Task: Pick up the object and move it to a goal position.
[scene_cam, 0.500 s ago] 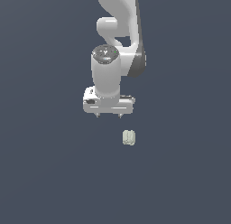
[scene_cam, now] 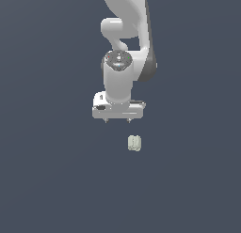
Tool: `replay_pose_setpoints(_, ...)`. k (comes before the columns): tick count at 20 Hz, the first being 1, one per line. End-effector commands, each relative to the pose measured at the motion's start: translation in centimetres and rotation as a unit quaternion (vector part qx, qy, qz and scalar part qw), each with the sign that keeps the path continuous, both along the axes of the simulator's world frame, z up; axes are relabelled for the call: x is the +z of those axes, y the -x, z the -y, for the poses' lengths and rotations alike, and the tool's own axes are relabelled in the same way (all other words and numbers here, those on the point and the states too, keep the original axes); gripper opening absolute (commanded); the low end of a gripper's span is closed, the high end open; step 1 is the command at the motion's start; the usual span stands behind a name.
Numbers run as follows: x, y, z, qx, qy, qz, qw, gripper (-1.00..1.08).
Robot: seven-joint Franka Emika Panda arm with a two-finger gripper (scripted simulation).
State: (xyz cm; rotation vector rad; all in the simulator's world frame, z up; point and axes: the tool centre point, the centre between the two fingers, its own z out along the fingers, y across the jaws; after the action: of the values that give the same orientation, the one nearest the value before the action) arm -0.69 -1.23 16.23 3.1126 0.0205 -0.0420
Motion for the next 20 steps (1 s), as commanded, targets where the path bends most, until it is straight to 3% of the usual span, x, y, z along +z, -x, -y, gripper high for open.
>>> replay_pose_setpoints(1,-0.3,0.1,-0.4,0.005,0.002,-0.002,1.0,1.0)
replay_pose_setpoints(11,-0.9,-0.6,-1.2,-0.003,0.0,0.0,1.0,1.0)
replay_pose_setpoints(20,-4.3,-3.3,-5.1,-0.034,-0.007,0.009,0.9994,1.0)
